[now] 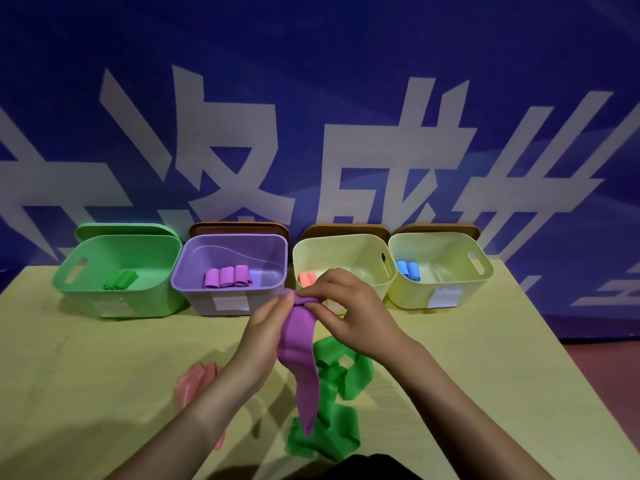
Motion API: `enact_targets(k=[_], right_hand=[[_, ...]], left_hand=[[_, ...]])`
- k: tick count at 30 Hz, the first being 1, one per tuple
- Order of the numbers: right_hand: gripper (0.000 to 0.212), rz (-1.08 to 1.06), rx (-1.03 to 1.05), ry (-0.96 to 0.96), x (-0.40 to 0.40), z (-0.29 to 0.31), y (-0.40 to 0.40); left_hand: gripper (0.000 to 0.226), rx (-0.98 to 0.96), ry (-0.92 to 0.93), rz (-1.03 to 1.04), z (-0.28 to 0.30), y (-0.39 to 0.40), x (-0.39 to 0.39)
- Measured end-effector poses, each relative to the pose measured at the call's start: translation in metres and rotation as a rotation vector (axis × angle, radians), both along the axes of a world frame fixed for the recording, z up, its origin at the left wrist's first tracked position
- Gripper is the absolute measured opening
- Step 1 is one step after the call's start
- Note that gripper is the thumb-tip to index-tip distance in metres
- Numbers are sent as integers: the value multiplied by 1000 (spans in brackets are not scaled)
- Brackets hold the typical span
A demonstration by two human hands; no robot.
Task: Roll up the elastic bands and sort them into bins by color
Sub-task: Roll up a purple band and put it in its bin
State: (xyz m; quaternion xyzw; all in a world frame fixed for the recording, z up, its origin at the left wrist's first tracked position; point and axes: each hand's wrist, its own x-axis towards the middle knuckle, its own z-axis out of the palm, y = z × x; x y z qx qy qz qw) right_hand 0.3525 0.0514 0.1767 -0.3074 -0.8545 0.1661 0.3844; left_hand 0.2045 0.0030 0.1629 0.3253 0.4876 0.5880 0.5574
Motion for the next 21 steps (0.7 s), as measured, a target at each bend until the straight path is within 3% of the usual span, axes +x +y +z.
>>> enact_targets(k=[5,8,11,14,16,21], right_hand=[[34,28,-330,118,1,-6,-12],[30,-48,-535,244,-6,-12,-15],[19,-74,-722,323,-10,-12,-11],[8,-94,-700,297,-10,-7,-8],[14,-94,-665,273,-9,-5,-6],[21,-69,-646,332,-5,-6,-9]], left_hand=[[26,-11,25,-7,0,1,-3],[29,14,157,-11,-3,1,-5],[16,77,348,-10,-1,2,-4],[33,129,515,-37,-3,3,-6],[43,122,542,-75,-4,4,-7],[16,142,529,-150,-2,6,-10]])
